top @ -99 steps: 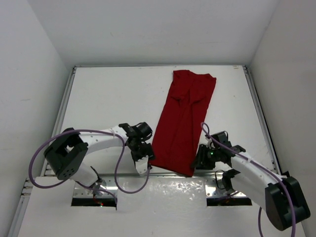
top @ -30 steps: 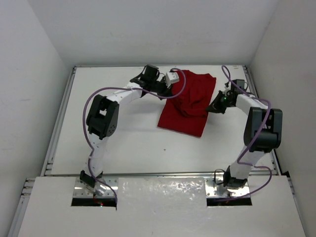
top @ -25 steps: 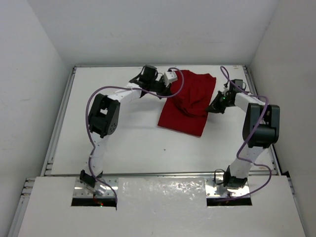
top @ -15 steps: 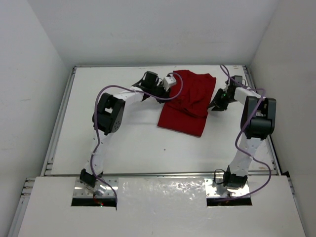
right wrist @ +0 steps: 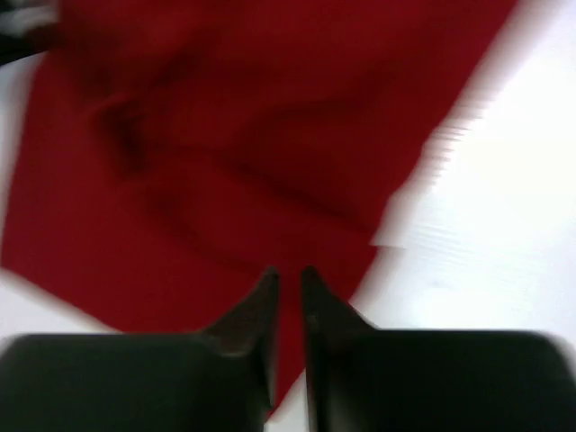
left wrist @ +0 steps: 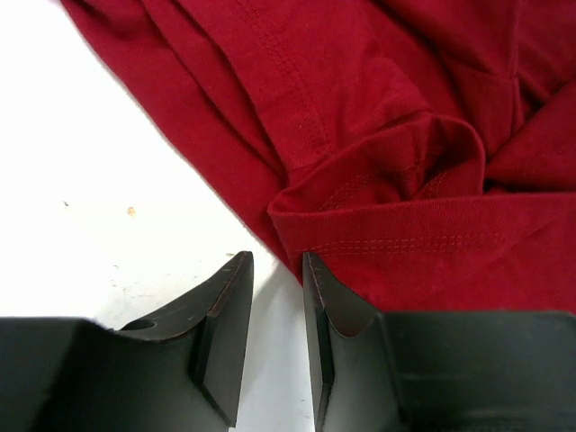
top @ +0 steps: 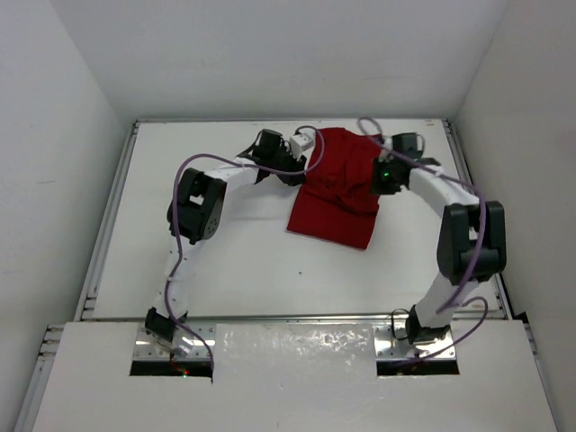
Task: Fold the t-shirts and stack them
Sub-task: Fold the folded rectangular tshirt in 1/3 of the way
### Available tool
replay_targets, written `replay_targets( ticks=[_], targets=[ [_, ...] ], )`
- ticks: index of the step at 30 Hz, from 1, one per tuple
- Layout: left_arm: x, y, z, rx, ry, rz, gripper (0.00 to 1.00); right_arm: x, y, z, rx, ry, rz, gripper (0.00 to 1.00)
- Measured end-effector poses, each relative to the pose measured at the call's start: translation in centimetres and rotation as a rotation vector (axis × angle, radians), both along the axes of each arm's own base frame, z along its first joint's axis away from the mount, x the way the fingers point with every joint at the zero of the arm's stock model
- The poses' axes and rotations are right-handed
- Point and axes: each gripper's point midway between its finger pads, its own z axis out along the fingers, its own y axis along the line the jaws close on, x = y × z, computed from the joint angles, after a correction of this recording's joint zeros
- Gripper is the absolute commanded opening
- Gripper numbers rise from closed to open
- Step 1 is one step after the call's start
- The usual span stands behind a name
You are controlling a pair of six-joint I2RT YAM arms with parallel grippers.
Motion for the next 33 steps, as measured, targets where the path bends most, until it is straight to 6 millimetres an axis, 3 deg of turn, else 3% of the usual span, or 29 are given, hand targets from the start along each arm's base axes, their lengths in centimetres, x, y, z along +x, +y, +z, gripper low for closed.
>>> replay_targets(
  ticks=[3,6,10,15,19,25,33],
  targets=[
    [-0.1,0.0,0.0,-0.012,0.023,0.016,0.27,-2.8,6.5,0.7,0.017,-0.063,0.173,0.0],
    [-0.1,0.0,0.1,-0.018,0.034,0.023,0.27,-5.0,10.2,0.0,0.066,-0.077,0.272,0.0],
    [0.0,0.2,0.1,-0.025,0.045,0.037,0.27,-6.4,11.6,-3.0,0.094,-0.011,0.304,0.0],
    [0.3,1.2,0.0,-0.025,0.054,0.058,0.27,-6.6,11.9,-6.0,0.087,0.054,0.308,0.0],
    [-0.1,1.9,-0.7,-0.017,0.074,0.067,0.27,-4.8,12.1,-6.7,0.065,0.063,0.309,0.0],
    [-0.3,2.2,-0.7,-0.015,0.08,0.07,0.27,-0.1,11.9,-5.2,-0.02,-0.009,0.306,0.0],
    [-0.3,2.2,0.1,-0.023,0.067,0.065,0.27,5.2,10.2,-4.4,-0.205,-0.035,0.319,0.0]
  ],
)
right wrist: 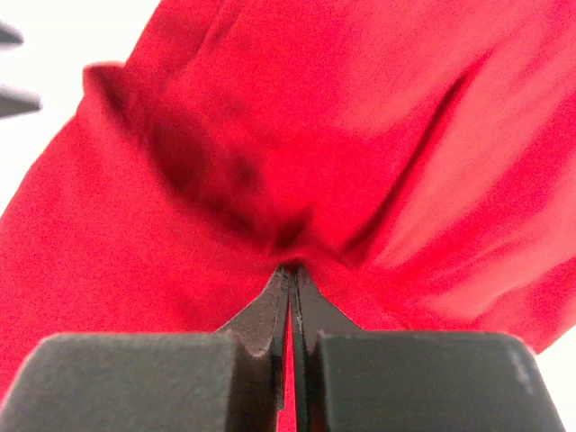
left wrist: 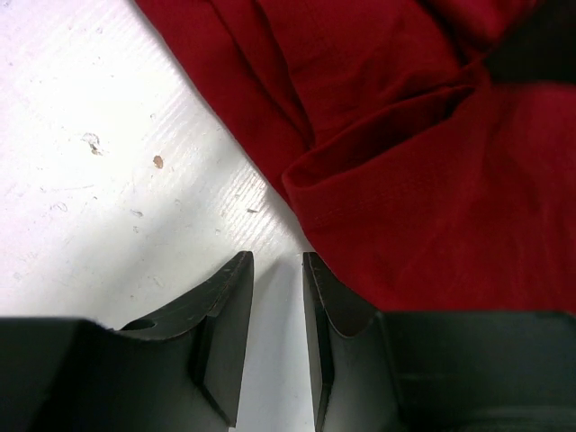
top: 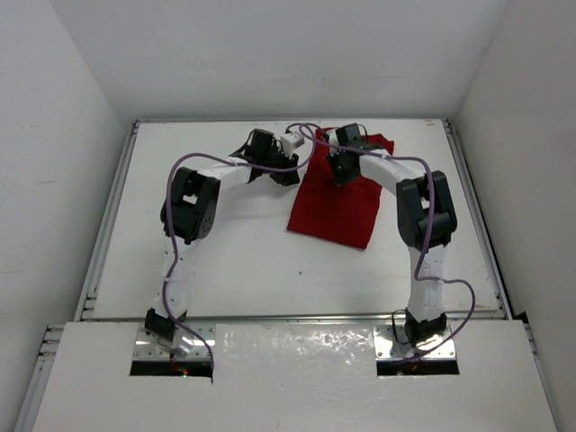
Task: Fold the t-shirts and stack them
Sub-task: Fold the folded rectangular tshirt in 1/3 of the way, then grab one side of the 2/3 rectangular tshirt with both arms
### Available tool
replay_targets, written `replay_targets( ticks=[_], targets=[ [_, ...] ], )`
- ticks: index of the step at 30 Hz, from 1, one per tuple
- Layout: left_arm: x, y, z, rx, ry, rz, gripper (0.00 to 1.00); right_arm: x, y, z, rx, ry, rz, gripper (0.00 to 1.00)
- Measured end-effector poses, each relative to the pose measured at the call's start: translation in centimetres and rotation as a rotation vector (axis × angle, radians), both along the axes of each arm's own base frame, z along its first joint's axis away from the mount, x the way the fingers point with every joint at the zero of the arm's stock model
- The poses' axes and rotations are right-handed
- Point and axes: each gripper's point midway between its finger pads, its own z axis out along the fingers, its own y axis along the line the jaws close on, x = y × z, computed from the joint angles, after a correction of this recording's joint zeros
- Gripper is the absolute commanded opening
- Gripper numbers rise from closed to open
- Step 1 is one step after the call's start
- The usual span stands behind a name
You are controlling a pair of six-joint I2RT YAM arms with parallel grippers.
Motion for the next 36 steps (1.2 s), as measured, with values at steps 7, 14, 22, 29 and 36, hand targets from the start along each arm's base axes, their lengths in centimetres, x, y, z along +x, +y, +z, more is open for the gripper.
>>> replay_targets(
  ticks=[7,14,22,29,36],
  targets=[
    [-0.1,0.1,0.6,0.008,-0.017,-0.018,0.26,6.5,-1.5,1.7,-0.121,-0.088,0.005,0.0],
    [-1.5,0.0,3.3,0.048,-0.131,-0.216,0.27,5.7,-5.3,2.5,-0.13,-0.049,-0.096,0.16],
    [-8.9,0.7,5.0,0.316,-0.444,-0.913,0.43,-6.3,-9.7,6.6,0.105,0.019,-0.336,0.61],
    [-18.6,1.6,-0.6,0.338,-0.379,-1.336,0.46,-17.8,-7.6,0.3,0.242,0.215,-0.43,0.63],
    [-19.4,1.0,-1.8,0.368,-0.429,-1.403,0.42,-20.0,-6.0,-2.2,0.391,0.241,-0.513,0.61]
  ],
)
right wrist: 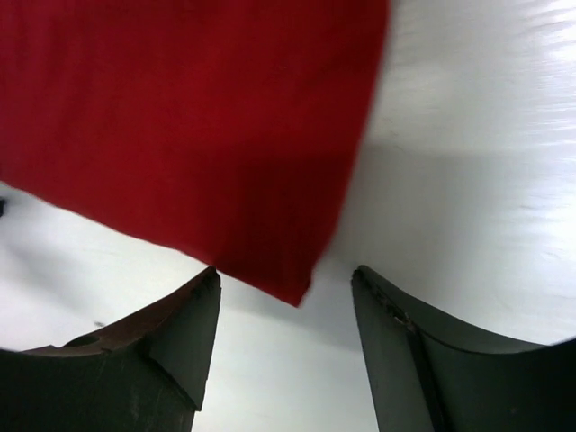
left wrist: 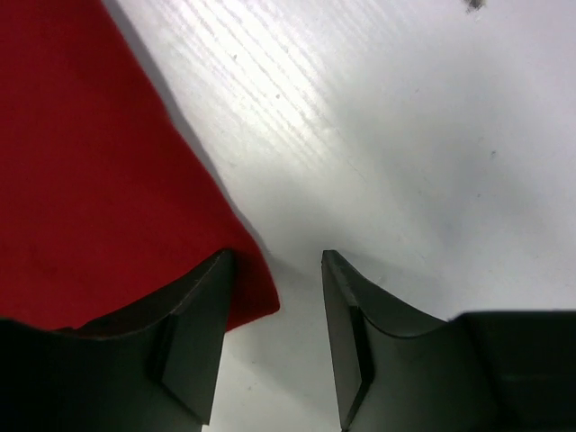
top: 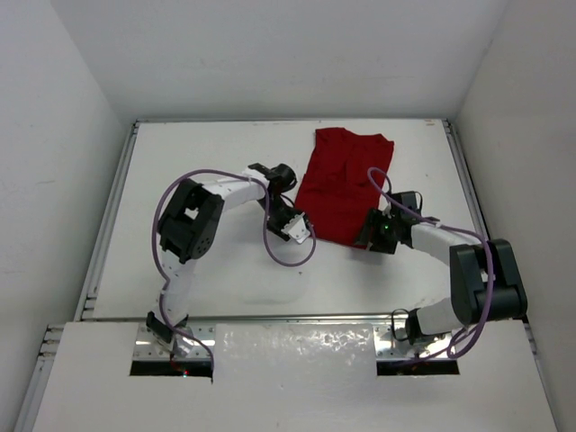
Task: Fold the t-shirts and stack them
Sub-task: Grab one side of the 2/3 rectangular tshirt with both arms
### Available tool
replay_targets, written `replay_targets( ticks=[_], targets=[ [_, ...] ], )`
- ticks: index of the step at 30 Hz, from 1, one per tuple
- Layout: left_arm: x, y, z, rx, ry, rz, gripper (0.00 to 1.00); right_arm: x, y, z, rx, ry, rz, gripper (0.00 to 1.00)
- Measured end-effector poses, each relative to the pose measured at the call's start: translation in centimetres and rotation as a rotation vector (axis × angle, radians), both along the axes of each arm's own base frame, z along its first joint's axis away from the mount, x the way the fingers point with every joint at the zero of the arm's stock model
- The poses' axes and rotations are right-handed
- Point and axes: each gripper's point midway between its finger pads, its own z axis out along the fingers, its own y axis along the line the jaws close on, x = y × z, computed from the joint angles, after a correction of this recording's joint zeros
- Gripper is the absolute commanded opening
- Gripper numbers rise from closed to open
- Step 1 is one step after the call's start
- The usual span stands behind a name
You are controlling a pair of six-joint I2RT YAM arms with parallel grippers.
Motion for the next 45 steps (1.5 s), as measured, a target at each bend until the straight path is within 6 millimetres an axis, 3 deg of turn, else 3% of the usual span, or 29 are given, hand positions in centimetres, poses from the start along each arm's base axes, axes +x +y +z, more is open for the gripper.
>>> replay_targets(
  ticks=[9,16,18,22,25,26,28,30,37,45],
  targets=[
    [0.4,0.2,0.2,-0.022,-0.074,0.015,0.45,1.0,1.1,0.2,0.084,-0.074,-0.044,0.61],
    [2.8,-0.7,0.4,-0.049,-0.162,0.064,0.47,1.7,0.9,0.1,0.079,-0.085,-0.075,0.61],
    [3.1,-0.9,0.4,-0.058,-0.174,0.075,0.45,1.9,1.0,0.1,0.083,-0.092,-0.078,0.59],
    [3.6,-1.2,0.2,-0.072,-0.191,0.088,0.29,2.2,1.0,0.2,0.09,-0.099,-0.086,0.58],
    [3.6,-1.3,0.1,-0.082,-0.195,0.095,0.18,2.2,1.1,0.1,0.094,-0.099,-0.091,0.46],
    [3.6,-1.3,0.0,-0.084,-0.195,0.098,0.13,2.1,1.1,-0.1,0.094,-0.096,-0.093,0.32],
    [3.7,-1.4,0.0,-0.09,-0.195,0.11,0.0,1.9,1.1,-0.5,0.098,-0.082,-0.096,0.18],
    [3.8,-1.5,0.0,-0.093,-0.186,0.135,0.0,1.6,1.2,-0.9,0.106,-0.069,-0.096,0.02],
    [2.5,-1.6,0.5,-0.082,-0.054,0.24,0.0,0.9,1.0,-0.7,0.085,-0.041,-0.041,0.0],
    [-1.9,-0.6,0.6,0.01,0.188,0.383,0.0,-2.8,1.0,1.6,0.042,-0.015,0.097,0.0]
  ],
)
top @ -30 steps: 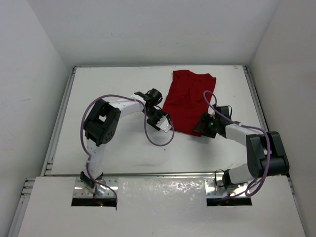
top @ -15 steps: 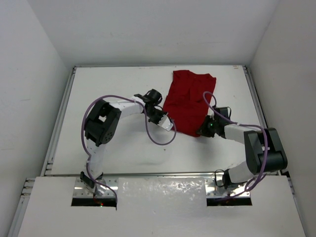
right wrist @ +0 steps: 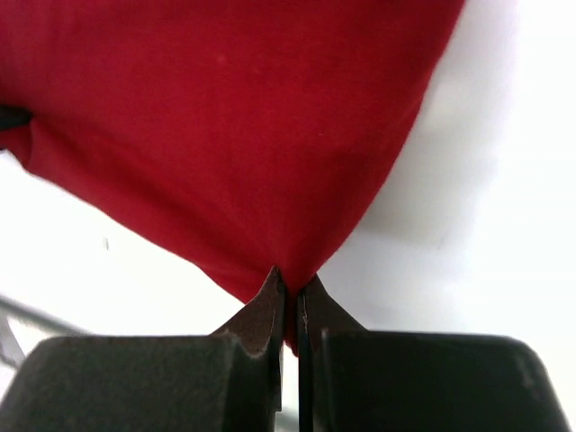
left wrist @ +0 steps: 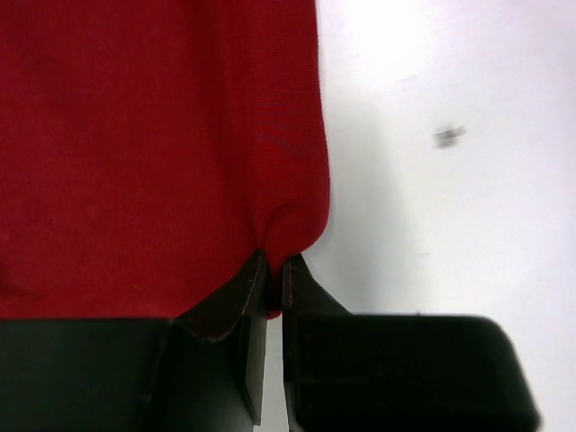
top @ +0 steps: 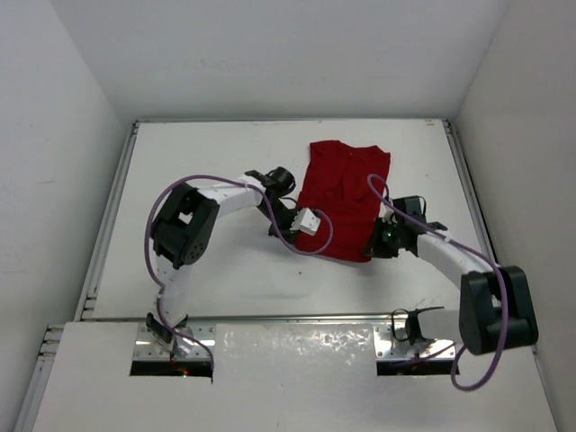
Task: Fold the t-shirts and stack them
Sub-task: Grab one side of the 2/3 rectangular tshirt with both arms, then fold the long partially folded tshirt into a neat square
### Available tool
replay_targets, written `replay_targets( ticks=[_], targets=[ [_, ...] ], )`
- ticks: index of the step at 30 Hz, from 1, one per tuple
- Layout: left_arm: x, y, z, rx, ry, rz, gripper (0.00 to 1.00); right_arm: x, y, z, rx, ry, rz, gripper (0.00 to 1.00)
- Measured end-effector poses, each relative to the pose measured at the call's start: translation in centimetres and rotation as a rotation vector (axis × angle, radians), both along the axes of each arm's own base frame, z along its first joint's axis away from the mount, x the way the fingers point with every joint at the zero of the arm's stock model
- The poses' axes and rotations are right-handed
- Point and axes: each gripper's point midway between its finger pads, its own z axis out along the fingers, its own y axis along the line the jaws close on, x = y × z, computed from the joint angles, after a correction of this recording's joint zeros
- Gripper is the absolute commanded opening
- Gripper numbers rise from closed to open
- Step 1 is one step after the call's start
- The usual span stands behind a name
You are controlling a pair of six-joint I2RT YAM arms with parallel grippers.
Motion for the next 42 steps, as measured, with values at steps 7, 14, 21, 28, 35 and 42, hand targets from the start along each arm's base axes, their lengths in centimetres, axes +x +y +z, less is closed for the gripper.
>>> replay_targets(
  ticks=[7,14,21,28,35,42],
  targets=[
    [-6.3,2.0,3.2,0.071,0.15,0.074,0.0,-5.1,1.7,2.6,0.009,0.032,0.147,0.0],
    [-9.7,3.3,9.7,0.039,0.163,0.132,0.0,-9.6,2.7,5.4,0.066,0.068,0.205,0.0],
    [-13.0,4.7,12.8,0.052,0.231,0.155,0.0,-11.3,4.0,9.8,0.115,0.105,0.254,0.0],
    [-12.7,4.8,15.3,-0.001,0.335,0.255,0.0,-10.1,5.0,13.2,0.148,0.122,0.262,0.0],
    [-3.6,3.9,16.7,-0.1,0.391,0.485,0.0,-5.1,4.4,13.0,0.233,0.173,0.152,0.0],
    [0.9,1.7,17.8,-0.165,0.378,0.593,0.0,0.3,2.2,11.9,0.266,0.164,0.047,0.0]
  ],
)
